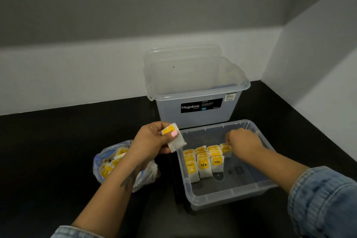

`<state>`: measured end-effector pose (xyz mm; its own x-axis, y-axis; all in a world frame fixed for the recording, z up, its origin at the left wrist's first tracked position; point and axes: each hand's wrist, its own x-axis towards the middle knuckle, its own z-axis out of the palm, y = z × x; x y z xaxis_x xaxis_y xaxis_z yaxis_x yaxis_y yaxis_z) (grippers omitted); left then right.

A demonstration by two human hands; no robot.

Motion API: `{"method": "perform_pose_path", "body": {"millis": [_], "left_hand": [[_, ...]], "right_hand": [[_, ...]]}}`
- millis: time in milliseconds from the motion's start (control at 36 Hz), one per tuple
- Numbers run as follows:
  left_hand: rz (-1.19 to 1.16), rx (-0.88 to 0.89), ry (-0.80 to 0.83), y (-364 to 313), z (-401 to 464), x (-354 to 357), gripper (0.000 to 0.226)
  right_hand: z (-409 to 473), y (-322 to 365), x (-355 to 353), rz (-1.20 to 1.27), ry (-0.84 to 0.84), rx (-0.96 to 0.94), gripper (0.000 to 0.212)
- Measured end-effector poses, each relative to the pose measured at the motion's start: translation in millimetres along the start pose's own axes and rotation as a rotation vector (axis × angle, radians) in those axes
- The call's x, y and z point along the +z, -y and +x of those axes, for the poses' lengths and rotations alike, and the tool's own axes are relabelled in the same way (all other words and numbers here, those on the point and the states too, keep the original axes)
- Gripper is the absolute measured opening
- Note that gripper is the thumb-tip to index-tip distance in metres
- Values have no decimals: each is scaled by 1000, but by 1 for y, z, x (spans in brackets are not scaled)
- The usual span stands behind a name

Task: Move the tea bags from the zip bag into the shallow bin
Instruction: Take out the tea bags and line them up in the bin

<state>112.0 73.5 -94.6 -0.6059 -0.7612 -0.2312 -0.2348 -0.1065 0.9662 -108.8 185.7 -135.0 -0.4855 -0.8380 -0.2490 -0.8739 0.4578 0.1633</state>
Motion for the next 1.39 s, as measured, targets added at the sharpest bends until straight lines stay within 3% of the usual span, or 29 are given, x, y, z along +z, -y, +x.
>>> {"method": "perform_pose_path", "body": {"millis": [278, 472, 611, 694, 750, 972, 1083, 1167, 1389], "left_hand": [[15, -6, 23, 3, -4, 3, 13], [47, 4, 28, 4, -4, 7, 10], [152, 54, 13, -1, -2, 13, 18], [239, 84, 12, -3, 1, 21, 24], [286, 113, 16, -6, 1, 28, 28], [457, 203, 70, -20, -2, 50, 42], [426, 245, 69, -17, -2, 47, 60], [410, 261, 45, -13, -2, 38, 55], [642, 279, -58, 2, -1, 27, 46]], "right_hand": [[-6, 8, 2, -215, -74, -52, 22], [-10, 7, -9, -201, -84, -17, 22], [-13, 1, -35, 140, -197, -47, 27], [-23, 11, -61, 553, -115, -206, 26], [-30, 21, -78, 661, -81, -305, 26], [-35, 29, -90, 511, -146, -343, 13], [-35, 14, -90, 471, -134, -278, 5], [-33, -3, -84, 319, -149, -186, 5], [-20, -16, -40, 106, 19, -79, 12]]}}
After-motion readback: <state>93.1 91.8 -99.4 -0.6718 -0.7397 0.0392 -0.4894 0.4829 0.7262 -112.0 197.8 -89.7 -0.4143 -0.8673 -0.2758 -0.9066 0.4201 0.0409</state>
